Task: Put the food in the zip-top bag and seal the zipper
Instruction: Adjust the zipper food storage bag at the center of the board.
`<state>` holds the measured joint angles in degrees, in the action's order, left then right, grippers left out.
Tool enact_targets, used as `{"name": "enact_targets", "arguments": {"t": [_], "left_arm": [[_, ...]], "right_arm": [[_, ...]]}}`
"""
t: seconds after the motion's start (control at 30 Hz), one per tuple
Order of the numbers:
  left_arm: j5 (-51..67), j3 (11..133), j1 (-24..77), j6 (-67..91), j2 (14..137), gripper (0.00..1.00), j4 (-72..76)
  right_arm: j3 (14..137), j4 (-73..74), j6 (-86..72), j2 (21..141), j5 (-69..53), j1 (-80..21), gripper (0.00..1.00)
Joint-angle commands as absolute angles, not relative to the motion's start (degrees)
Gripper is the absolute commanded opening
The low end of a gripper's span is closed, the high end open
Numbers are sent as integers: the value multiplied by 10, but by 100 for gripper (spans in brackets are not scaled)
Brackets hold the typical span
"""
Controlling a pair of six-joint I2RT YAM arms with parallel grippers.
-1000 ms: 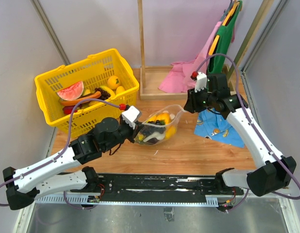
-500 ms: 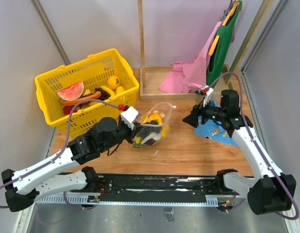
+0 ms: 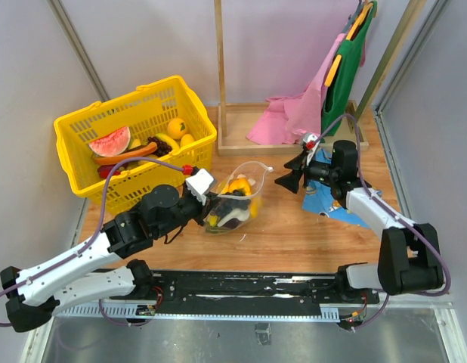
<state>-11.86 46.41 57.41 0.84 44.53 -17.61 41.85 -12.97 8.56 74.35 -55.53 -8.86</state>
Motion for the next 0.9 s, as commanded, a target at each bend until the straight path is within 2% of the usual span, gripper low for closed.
{"name": "enact_targets", "arguments": {"t": [0.0,0.23,0.57,0.67,0.87], "left_arm": [[-112,461,569,-6,434,0,-149],[-111,460,569,-10,436,0,-148],[-112,457,568,-21,437,0,-146],[-114,458,568,-24,437,0,-148],[-123,465,568,-28,437,0,-156]], "right_arm": [[419,-274,96,788,-600,-97,72],[453,-280,119,850,-643,-125,69],[473,-286,137,874,-684,-140,65],[478,-286,141,878,-698,-142,54],[486,-258,160,871,-705,-141,20]]}}
